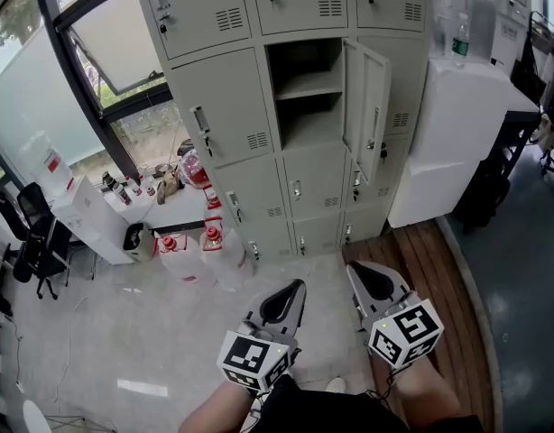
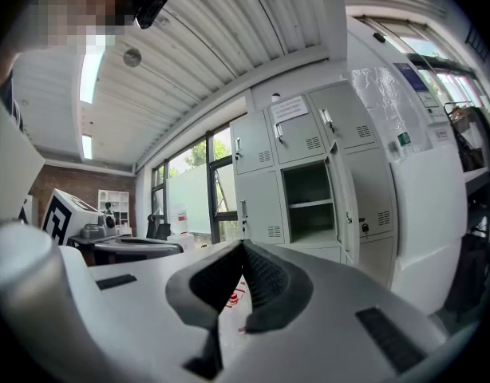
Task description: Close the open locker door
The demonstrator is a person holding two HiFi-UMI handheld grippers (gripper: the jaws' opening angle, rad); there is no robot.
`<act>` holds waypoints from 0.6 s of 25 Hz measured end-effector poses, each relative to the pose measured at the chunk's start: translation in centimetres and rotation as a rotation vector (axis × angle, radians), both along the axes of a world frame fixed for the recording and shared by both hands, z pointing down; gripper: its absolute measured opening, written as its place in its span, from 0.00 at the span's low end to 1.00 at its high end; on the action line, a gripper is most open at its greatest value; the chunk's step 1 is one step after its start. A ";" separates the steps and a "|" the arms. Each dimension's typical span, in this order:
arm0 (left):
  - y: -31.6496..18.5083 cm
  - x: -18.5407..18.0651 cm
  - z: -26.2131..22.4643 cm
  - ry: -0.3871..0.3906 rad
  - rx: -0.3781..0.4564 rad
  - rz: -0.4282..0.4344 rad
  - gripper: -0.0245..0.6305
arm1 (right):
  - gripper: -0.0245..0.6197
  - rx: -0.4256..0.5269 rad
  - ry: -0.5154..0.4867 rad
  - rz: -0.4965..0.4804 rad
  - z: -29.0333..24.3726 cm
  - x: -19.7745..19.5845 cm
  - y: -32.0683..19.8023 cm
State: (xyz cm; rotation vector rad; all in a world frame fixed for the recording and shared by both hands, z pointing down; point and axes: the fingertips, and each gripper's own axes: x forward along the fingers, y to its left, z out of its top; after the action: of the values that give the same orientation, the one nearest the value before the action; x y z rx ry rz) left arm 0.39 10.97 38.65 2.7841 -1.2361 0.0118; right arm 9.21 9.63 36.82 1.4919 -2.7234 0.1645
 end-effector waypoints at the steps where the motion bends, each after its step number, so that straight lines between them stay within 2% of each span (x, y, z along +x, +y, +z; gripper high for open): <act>1: -0.1 -0.1 0.0 0.001 -0.001 0.000 0.06 | 0.12 -0.001 -0.001 0.000 0.0 -0.1 -0.1; 9: -1.9 -1.8 0.6 0.005 -0.014 -0.005 0.06 | 0.12 0.011 0.052 -0.006 0.3 -2.1 -1.9; 15: -3.7 -3.5 0.9 0.009 -0.025 -0.004 0.06 | 0.12 0.001 0.051 -0.014 0.4 -4.0 -3.7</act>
State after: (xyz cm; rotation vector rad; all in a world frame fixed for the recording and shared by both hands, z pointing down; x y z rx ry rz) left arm -3.11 7.28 39.51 2.7570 -1.2310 0.0146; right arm 5.17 5.93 37.24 1.4554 -2.6938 0.1230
